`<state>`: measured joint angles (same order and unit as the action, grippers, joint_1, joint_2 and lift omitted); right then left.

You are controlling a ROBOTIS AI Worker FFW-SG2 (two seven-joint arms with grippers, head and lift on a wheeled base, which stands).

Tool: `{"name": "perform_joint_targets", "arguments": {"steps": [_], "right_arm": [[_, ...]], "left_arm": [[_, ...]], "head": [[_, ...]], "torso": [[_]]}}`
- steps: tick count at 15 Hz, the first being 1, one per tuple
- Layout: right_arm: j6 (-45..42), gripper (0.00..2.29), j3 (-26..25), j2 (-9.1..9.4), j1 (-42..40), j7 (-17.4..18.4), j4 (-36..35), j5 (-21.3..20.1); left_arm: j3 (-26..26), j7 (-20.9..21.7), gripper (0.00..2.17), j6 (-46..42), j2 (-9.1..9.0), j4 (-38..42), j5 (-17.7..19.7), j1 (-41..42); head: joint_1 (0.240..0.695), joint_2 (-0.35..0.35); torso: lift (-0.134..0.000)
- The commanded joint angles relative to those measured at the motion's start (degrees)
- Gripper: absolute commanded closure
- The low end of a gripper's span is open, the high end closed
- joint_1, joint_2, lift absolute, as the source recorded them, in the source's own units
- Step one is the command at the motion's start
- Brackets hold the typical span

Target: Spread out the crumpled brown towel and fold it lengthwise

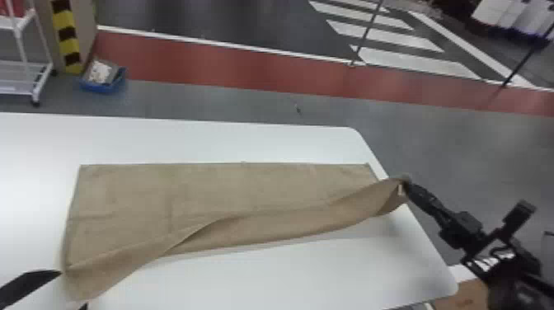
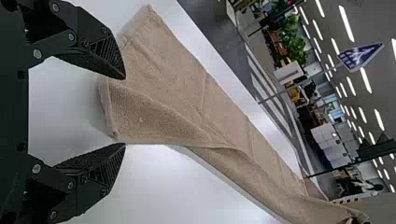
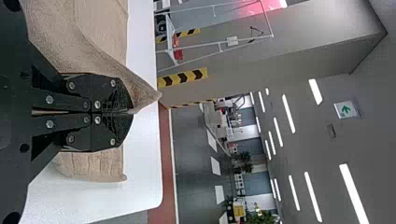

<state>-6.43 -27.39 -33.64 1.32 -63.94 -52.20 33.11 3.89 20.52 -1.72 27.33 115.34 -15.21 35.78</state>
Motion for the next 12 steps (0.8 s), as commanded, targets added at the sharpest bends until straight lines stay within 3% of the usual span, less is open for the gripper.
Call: {"name": "perform_joint_targets", "arguments": {"steps": [1, 2, 3, 5, 7, 12], "right_arm": [[0.1, 1.65, 0.0, -0.02, 0.0, 0.0, 0.1, 0.0], [0.1, 1.65, 0.0, -0.02, 0.0, 0.0, 0.1, 0.1], [0.1, 1.65, 0.0, -0.11, 0.0, 0.0, 0.2, 0.2], [0.1, 1.65, 0.0, -0.11, 0.1, 0.0, 0.2, 0.2], [0.1, 1.65, 0.0, -0.11, 0.3, 0.0, 0.2, 0.1], [0.1, 1.65, 0.0, -0.2, 0.3, 0.0, 0.2, 0.5]], "left_arm": [[0.5, 0.0, 0.46, 0.6, 0.09, -0.2, -0.9, -0.5], [0.5, 0.1, 0.49, 0.5, 0.18, -0.2, -1.0, -0.4], [0.7, 0.0, 0.69, 0.5, 0.09, -0.3, -1.0, -0.4], [0.9, 0.1, 0.71, 0.5, 0.09, -0.4, -0.9, -0.5], [0.9, 0.0, 0.91, 0.5, 0.09, -0.4, -0.8, -0.5], [0.9, 0.3, 0.92, 1.9, 0.18, -0.6, -0.8, -1.1]], "head": [[0.695, -0.35], [0.695, -0.35], [0.695, -0.35], [0.695, -0.35], [0.695, -0.35], [0.695, -0.35]], "torso": [[-0.123], [-0.123], [-0.123], [-0.123], [-0.123], [-0.123]]}}
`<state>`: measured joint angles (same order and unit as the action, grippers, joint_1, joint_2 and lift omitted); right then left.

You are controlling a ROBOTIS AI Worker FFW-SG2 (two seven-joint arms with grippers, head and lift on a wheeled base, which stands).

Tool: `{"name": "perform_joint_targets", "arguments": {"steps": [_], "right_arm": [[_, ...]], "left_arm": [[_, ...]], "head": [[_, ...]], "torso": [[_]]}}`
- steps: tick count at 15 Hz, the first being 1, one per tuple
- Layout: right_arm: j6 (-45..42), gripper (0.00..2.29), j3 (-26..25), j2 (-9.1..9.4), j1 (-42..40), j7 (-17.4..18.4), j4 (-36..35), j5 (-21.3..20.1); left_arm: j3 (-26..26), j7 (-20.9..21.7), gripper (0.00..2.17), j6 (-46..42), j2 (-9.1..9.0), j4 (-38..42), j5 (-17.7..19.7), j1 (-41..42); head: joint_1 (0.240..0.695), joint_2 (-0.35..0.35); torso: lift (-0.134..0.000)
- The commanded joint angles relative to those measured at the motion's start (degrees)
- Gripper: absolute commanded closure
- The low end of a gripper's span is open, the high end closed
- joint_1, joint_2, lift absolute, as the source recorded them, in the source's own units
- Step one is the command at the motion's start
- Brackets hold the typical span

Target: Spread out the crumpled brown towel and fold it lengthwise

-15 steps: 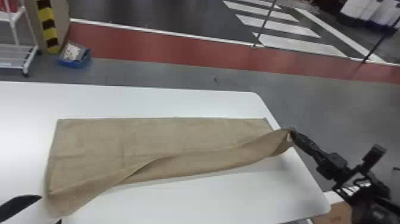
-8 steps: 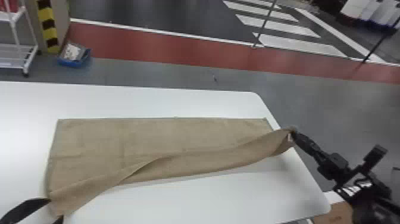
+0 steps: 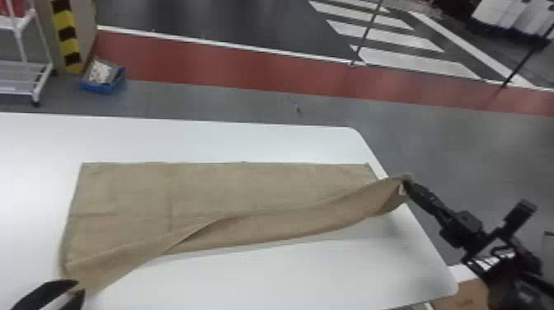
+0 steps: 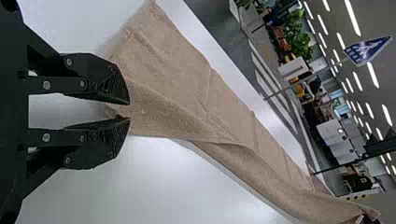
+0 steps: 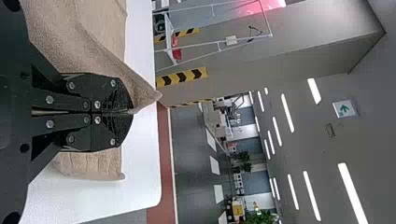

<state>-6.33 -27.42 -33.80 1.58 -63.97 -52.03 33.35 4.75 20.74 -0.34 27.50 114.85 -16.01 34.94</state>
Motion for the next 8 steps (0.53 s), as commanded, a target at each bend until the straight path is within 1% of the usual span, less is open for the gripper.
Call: {"name": "perform_joint_targets", "arguments": {"steps": [1, 2, 3, 4, 5, 8], "right_arm": [[0.3, 1.65, 0.0, -0.04, 0.0, 0.0, 0.0, 0.5], [1.5, 1.65, 0.0, -0.04, 0.0, -0.3, -0.2, 0.8], [1.7, 1.65, 0.0, -0.04, 0.0, -0.4, -0.2, 0.9], [1.7, 1.65, 0.0, -0.04, 0.0, -0.4, -0.2, 0.9], [1.7, 1.65, 0.0, -0.04, 0.0, -0.4, -0.2, 0.9], [1.7, 1.65, 0.0, -0.04, 0.0, -0.5, -0.2, 0.9]], "left_arm": [[0.0, 0.4, 1.1, 0.8, 0.01, -0.1, 0.1, -0.2], [0.1, 0.4, 1.31, 1.4, 0.01, -0.1, 0.1, -0.2], [0.1, 0.5, 1.35, 2.1, 0.01, -0.1, 0.3, -0.3], [0.0, 0.6, 1.45, 2.1, 0.01, -0.1, 0.5, -0.4], [0.0, 0.4, 1.71, 2.1, 0.1, 0.1, 1.3, -0.5], [-1.1, 0.4, 1.72, 1.7, 0.1, 2.1, 3.8, 0.3]], "head": [[0.695, -0.35], [0.695, -0.35], [0.695, -0.35], [0.695, -0.35], [0.695, -0.35], [0.695, -0.35]], "torso": [[-0.123], [-0.123], [-0.123], [-0.123], [-0.123], [-0.123]]}}
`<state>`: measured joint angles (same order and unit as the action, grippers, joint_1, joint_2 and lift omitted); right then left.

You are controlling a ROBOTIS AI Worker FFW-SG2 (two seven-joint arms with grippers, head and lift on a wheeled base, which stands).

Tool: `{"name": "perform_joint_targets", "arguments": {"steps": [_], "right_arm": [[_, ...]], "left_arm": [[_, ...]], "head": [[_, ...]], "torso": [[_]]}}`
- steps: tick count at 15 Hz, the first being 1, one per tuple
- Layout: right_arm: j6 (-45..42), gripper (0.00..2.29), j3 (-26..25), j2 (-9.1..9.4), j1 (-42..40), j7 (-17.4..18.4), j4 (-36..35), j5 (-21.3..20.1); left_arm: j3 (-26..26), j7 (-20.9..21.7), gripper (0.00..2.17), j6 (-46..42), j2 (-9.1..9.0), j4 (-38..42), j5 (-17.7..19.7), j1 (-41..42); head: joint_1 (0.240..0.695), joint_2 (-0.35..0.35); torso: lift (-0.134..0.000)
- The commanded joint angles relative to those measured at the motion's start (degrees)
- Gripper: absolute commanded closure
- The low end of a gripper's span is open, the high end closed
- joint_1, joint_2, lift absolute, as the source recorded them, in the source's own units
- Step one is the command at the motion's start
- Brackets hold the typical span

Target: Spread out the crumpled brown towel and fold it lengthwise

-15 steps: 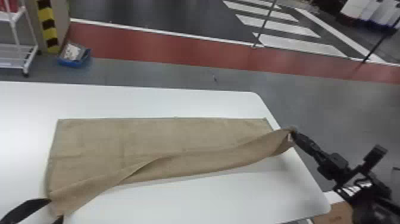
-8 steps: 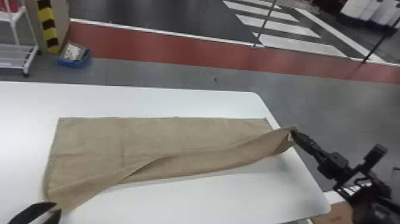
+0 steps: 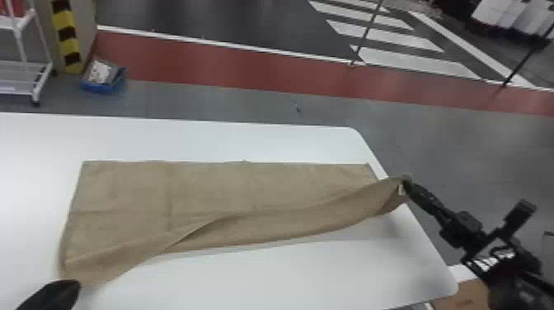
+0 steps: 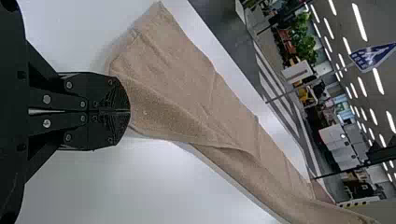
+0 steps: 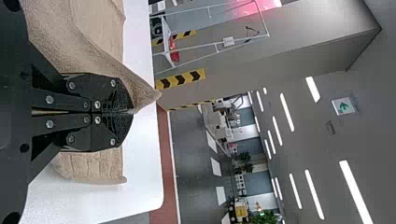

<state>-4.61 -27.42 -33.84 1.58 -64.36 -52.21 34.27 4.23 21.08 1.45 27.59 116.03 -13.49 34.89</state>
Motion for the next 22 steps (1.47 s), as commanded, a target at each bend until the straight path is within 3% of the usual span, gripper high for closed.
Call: {"name": "perform_joint_targets", "arguments": {"steps": [1, 2, 4, 5, 9, 15, 20, 22], "right_arm": [[0.2, 1.65, 0.0, 0.0, 0.0, -0.1, -0.1, 0.0], [0.2, 1.65, -0.2, 0.0, -0.1, -0.2, -0.1, 0.0], [0.2, 1.65, -0.3, -0.09, -0.1, -0.2, -0.1, 0.0], [0.2, 1.65, -0.3, -0.09, -0.1, -0.2, -0.1, 0.1], [0.5, 1.65, -0.3, -0.26, -0.1, -0.2, -0.1, 0.1], [1.1, 1.65, -0.4, -0.26, -0.1, -0.3, -0.2, 0.4], [1.1, 1.65, -0.6, -0.26, -0.2, -0.4, -0.4, 0.4], [1.1, 1.65, -0.6, -0.26, -0.2, -0.5, -0.4, 0.6]], "left_arm": [[-1.0, 0.0, 1.72, -0.1, 0.01, 1.7, 1.8, 0.6], [-1.6, 0.0, 1.6, -0.3, 0.01, 2.3, 1.8, 1.0], [-1.9, 1.2, 0.44, -0.6, 0.1, 2.3, 1.6, 1.1], [-1.9, 1.8, 0.11, -0.6, 0.27, 2.0, 1.5, 1.1], [-1.9, 2.4, 0.07, -0.8, 0.36, 0.9, 0.7, 1.2], [-0.5, -0.8, 0.1, -1.8, 0.18, -0.5, -2.3, 0.1], [1.7, -2.2, 0.16, -1.3, 0.1, -2.2, -3.6, -2.1], [2.3, -2.4, 0.28, -0.6, 0.1, -3.4, -4.1, -3.2]], "head": [[0.695, -0.35], [0.695, -0.35], [0.695, -0.35], [0.695, -0.35], [0.695, -0.35], [0.695, -0.35], [0.695, -0.35], [0.695, -0.35]], "torso": [[-0.123], [-0.123], [-0.123], [-0.123], [-0.123], [-0.123], [-0.123], [-0.123]]}}
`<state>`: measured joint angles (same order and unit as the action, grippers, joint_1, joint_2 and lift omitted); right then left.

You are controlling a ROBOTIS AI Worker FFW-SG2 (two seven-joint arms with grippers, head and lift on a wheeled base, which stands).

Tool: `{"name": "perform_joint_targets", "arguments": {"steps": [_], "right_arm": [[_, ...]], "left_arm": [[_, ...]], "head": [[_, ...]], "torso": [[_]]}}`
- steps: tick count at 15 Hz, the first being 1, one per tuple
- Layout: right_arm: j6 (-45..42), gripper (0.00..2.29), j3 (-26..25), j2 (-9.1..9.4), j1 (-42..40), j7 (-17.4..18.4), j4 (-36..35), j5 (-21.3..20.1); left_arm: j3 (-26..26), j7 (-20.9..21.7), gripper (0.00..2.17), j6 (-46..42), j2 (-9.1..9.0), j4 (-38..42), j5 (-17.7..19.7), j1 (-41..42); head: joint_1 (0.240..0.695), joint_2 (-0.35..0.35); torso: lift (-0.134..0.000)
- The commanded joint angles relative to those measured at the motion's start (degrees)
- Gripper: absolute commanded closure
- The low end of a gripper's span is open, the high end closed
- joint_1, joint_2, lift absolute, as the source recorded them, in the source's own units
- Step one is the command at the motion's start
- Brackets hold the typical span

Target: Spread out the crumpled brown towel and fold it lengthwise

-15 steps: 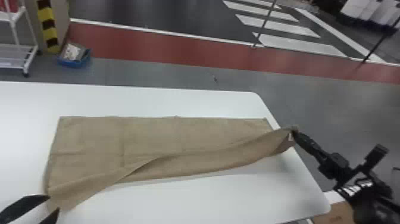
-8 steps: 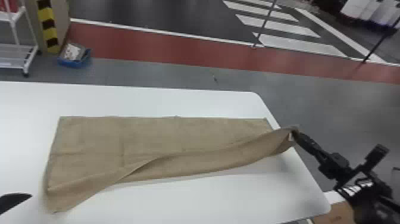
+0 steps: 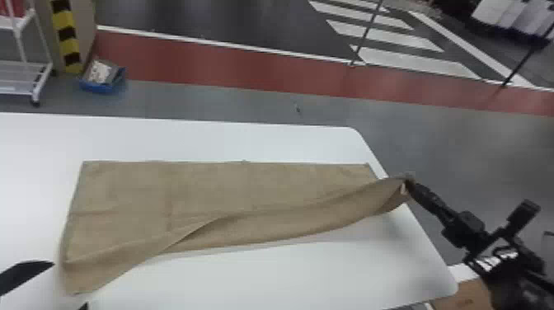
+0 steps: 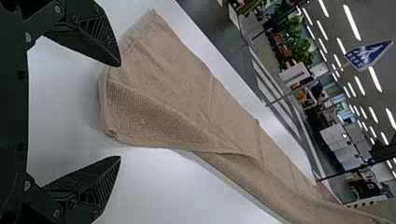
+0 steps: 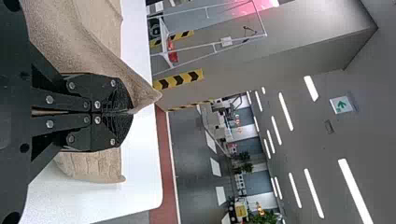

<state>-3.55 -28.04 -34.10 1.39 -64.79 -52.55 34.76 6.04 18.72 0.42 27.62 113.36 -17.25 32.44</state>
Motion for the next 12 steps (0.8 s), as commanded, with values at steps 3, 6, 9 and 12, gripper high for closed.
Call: {"name": "perform_joint_targets", "arguments": {"steps": [3, 6, 9, 12], "right_arm": [[0.0, 1.65, 0.0, 0.0, -0.1, -0.1, -0.1, 0.4], [0.0, 1.65, 0.0, 0.0, -0.1, -0.2, -0.1, 0.6], [0.0, 1.65, 0.0, 0.0, -0.1, -0.2, -0.1, 0.6], [0.0, 1.65, 0.2, 0.0, -0.1, -0.2, -0.1, 0.6]], "left_arm": [[0.6, 0.1, 0.49, 1.1, 0.07, -1.1, -0.2, -1.5], [0.6, 0.2, 0.55, 1.1, 0.33, -1.0, -0.2, -1.7], [0.5, 0.3, 0.67, 1.1, 0.42, -0.8, -0.2, -1.3], [0.2, 0.4, 1.11, 0.6, 0.33, -0.2, 0.1, -0.8]], "head": [[0.695, -0.35], [0.695, -0.35], [0.695, -0.35], [0.695, -0.35]], "torso": [[-0.123], [-0.123], [-0.123], [-0.123]]}}
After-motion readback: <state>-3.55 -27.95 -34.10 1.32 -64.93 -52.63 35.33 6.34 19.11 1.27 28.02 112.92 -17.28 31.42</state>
